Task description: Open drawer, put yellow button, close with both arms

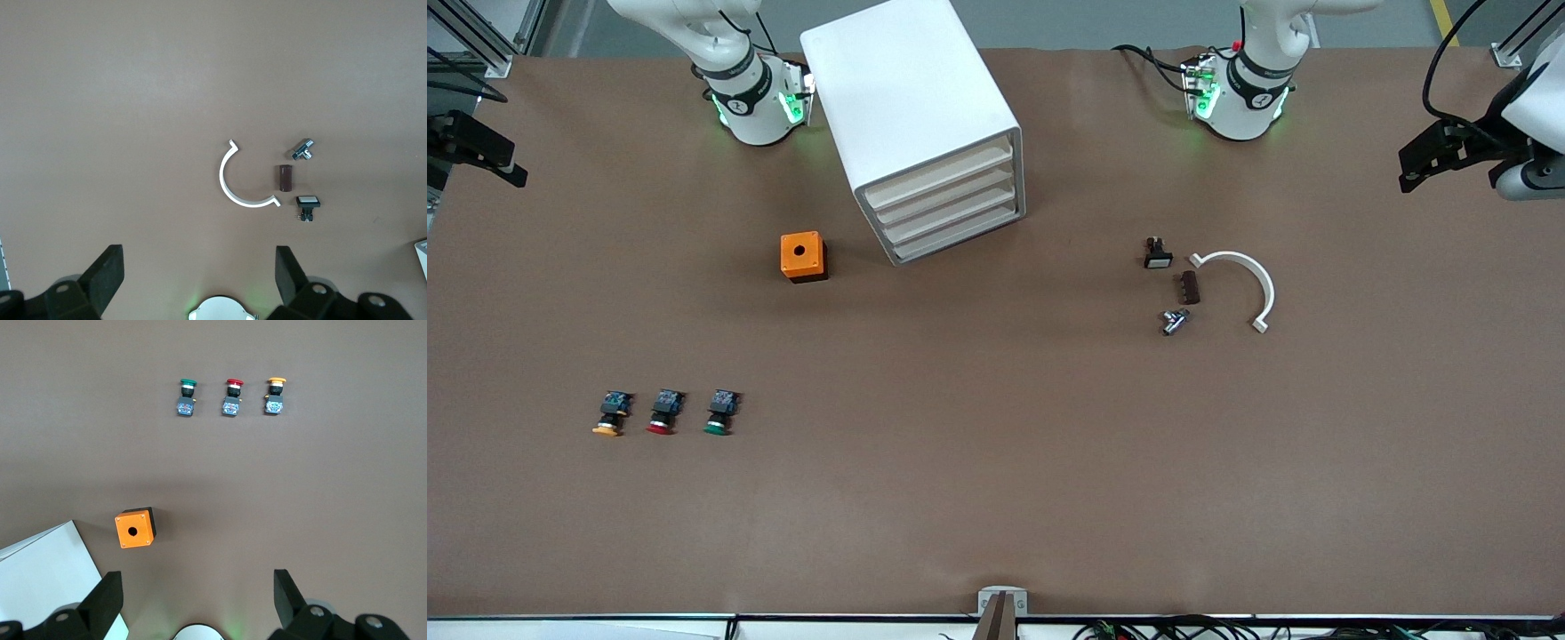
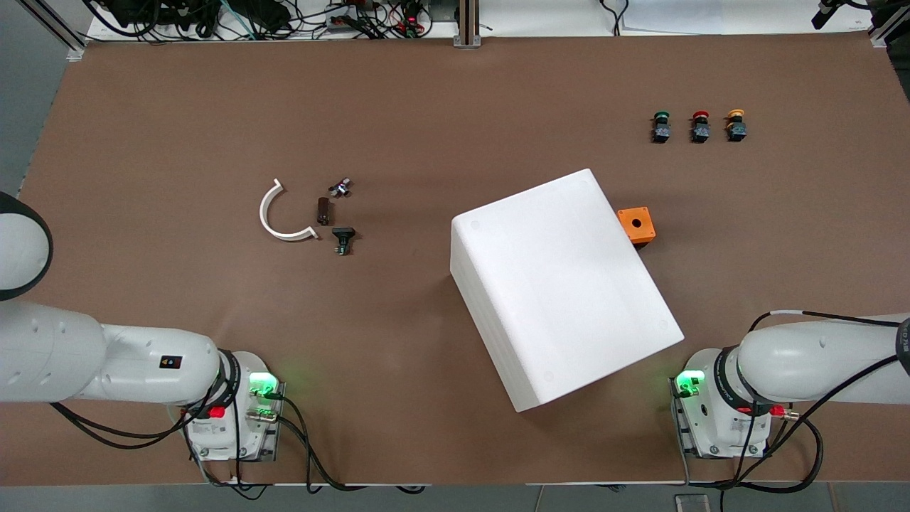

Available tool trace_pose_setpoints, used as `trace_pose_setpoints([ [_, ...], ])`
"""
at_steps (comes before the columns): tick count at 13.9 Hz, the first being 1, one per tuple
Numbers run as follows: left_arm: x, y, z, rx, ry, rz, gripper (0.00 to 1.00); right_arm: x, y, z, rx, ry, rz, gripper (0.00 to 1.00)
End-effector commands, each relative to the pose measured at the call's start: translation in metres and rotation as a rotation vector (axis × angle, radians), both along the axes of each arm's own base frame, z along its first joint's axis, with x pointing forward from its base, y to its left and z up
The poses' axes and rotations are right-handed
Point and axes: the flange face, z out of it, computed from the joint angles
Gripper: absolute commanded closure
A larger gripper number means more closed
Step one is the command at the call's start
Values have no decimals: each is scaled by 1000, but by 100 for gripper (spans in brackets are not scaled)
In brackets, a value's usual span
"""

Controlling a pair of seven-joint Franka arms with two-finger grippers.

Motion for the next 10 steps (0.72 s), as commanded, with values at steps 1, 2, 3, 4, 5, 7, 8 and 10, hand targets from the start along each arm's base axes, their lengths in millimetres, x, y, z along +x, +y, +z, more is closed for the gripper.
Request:
trace_pose_setpoints([
  [1, 3, 3, 6, 21, -5, 10, 0, -8, 0, 3, 1, -5, 4, 0],
  [2, 3, 4, 7, 21, -7, 10, 0, -8, 0, 3, 1, -5, 4, 0],
  [3, 3, 5, 8, 22, -10, 10, 0, -8, 0, 3, 1, -5, 4, 0],
  [4, 4, 5, 8, 20, -10, 12, 0, -8, 0, 3, 1, -5, 4, 0],
  [5, 6, 6, 4, 22, -2, 6, 0, -8, 0, 3, 1, -5, 5, 0],
  [7, 13, 10, -5, 35, 16, 7, 0, -8, 2, 3, 0, -5, 8, 0],
  [8, 15, 9, -10, 36, 24, 13, 0, -8, 1, 3, 0, -5, 7, 0],
  [10, 20, 4, -21, 30, 41, 58, 0, -8, 1, 3, 0, -6, 7, 0],
])
